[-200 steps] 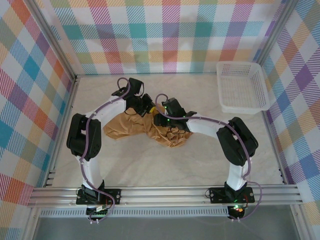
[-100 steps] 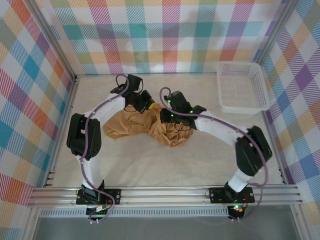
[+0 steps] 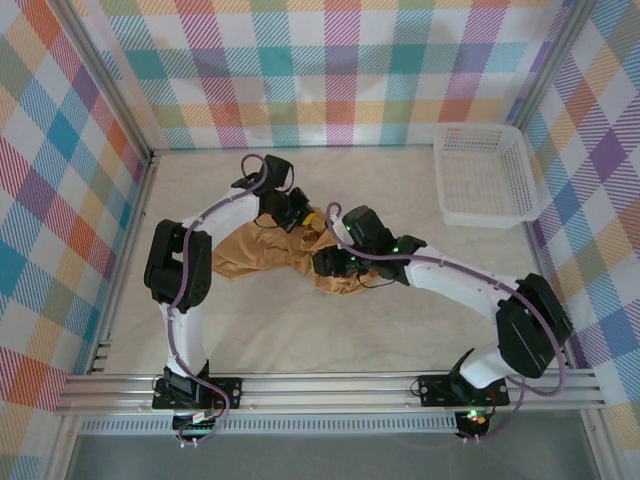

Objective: Fold the inside-out t-shirt

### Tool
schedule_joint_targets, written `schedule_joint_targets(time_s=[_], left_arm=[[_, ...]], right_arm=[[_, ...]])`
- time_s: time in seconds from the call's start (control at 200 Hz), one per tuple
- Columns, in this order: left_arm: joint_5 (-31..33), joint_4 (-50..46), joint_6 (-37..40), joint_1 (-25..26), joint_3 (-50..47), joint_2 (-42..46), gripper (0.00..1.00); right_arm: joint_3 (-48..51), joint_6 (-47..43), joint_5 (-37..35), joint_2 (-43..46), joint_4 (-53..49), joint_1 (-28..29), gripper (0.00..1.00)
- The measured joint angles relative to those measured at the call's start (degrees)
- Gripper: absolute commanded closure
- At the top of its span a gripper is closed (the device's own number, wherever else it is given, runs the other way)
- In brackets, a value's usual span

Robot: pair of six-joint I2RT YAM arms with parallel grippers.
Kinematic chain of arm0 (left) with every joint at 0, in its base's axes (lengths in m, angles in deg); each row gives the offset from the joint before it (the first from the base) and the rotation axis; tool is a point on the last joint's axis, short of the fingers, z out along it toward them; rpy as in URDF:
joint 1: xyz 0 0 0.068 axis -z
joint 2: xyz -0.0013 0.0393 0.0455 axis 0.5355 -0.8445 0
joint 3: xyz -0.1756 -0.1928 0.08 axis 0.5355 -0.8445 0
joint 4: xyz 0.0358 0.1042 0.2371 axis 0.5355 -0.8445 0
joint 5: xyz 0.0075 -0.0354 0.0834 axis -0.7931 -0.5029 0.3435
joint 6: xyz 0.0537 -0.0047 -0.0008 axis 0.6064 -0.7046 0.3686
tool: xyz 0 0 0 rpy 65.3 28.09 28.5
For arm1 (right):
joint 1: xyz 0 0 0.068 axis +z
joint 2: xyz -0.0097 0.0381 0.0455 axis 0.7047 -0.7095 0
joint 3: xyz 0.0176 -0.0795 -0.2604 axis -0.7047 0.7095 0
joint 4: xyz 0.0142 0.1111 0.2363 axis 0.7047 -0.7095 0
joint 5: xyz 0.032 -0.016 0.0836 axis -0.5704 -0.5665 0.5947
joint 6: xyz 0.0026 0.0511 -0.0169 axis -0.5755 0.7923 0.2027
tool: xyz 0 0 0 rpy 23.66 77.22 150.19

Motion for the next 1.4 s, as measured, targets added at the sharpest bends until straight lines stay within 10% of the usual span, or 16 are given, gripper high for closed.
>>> schedule_joint_targets(time_s=[0.485, 0.645, 1.18, 1.33, 1.4], left_arm=[[0.04, 0.39, 0.0, 0.0, -0.79, 0.24, 1.0], [0.02, 0.37, 0.0, 0.0, -1.14, 0.37, 1.0], [-0.22, 0.37, 0.02, -0.52, -1.14, 1.79, 1.0], [-0.2, 0.33, 0.24, -0.52, -1.14, 1.79, 1.0], [0.26, -0.13, 1.16, -0.52, -1.09, 1.84, 0.82]], right_arm=[[-11.45, 10.58, -4.11, -19.06, 3.13, -6.64, 0.52], [-17.49, 13.03, -4.7, -23.89, 2.56, -6.67, 1.0], [11.56, 15.5, 7.39, -13.38, 24.87, -13.64, 1.0], [9.05, 14.64, 5.25, -13.31, 22.1, -12.72, 0.7], [5.79, 14.16, 2.95, -13.33, 19.39, -11.76, 0.67]])
